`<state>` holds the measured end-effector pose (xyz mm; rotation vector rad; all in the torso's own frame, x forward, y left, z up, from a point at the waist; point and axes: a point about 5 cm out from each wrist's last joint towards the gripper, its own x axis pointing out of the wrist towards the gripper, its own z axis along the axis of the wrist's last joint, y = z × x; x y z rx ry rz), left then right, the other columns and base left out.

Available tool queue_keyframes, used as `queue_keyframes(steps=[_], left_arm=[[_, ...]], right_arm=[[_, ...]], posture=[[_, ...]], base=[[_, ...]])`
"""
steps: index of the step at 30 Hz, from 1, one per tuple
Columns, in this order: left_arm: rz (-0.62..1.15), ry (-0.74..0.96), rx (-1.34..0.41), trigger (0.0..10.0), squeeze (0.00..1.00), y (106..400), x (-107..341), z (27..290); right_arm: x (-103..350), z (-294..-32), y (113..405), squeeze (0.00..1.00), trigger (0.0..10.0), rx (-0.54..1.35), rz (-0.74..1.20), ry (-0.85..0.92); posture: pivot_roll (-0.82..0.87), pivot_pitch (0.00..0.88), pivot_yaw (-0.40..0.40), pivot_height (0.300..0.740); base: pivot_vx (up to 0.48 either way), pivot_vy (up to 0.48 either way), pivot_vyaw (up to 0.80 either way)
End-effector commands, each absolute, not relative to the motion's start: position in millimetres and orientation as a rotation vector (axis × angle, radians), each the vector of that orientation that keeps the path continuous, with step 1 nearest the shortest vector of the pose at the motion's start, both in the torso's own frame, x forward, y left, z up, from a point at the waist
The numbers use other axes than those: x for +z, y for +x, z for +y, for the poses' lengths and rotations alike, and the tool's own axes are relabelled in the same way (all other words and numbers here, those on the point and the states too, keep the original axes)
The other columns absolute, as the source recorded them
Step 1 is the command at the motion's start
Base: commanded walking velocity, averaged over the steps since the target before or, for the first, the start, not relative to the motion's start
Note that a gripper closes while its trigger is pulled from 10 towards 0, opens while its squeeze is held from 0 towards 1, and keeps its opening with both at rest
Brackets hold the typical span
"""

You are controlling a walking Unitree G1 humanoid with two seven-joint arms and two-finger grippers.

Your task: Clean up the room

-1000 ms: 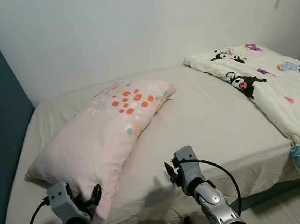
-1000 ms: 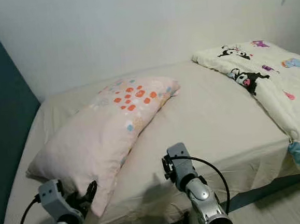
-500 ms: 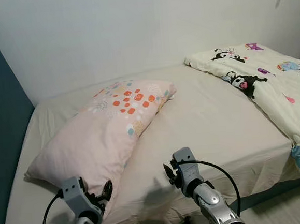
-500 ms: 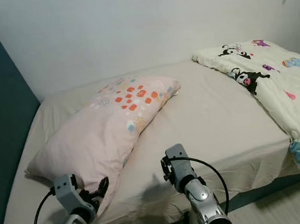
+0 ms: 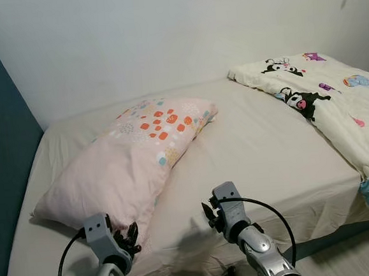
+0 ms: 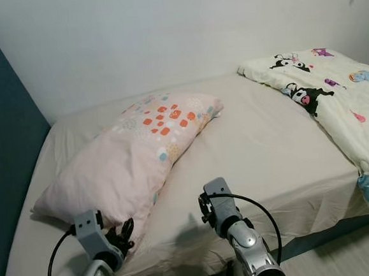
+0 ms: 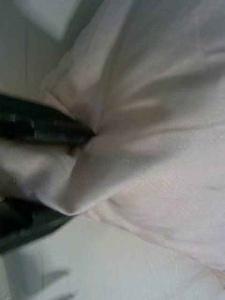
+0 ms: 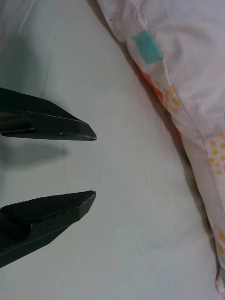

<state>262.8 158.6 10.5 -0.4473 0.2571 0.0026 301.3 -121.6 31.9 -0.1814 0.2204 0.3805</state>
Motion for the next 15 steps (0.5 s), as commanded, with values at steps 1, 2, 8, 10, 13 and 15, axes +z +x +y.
queue_keyframes(steps=[1,2,8,10,13,15], left_arm=[[0.267,-0.44,-0.034,0.0,0.0,264.3,9.2,152.4],[0.269,-0.436,-0.04,0.0,0.0,264.3,8.8,152.1],[0.302,-0.389,-0.11,0.0,0.0,261.8,8.3,144.3],[0.321,-0.387,-0.145,0.0,0.0,261.4,8.9,139.3],[0.338,-0.414,-0.244,0.0,0.0,261.2,14.1,125.3],[0.329,-0.443,-0.331,0.0,0.0,261.2,22.3,112.4]], right_arm=[[30.7,-119.9,299.6,0.0,10.0,0.389,0.226,-0.198],[30.5,-120.8,299.5,0.0,10.0,0.384,0.227,-0.2],[29.9,-122.0,299.7,0.0,10.0,0.372,0.233,-0.213],[29.4,-122.3,299.9,0.0,10.0,0.372,0.238,-0.221],[28.1,-123.5,299.9,0.0,10.0,0.372,0.249,-0.234],[27.0,-124.8,299.6,0.0,10.0,0.368,0.257,-0.239]], posture=[[-0.11,0.056,0.011,0.561],[-0.11,0.055,0.012,0.561],[-0.11,0.047,0.012,0.561],[-0.11,0.047,0.012,0.561],[-0.11,0.047,0.011,0.561],[-0.11,0.047,0.01,0.561]], base=[[0.0,0.0,0.0],[0.0,0.0,0.0],[0.0,0.0,0.0],[0.0,0.0,0.0],[0.0,0.0,0.0],[0.0,0.0,0.0]])
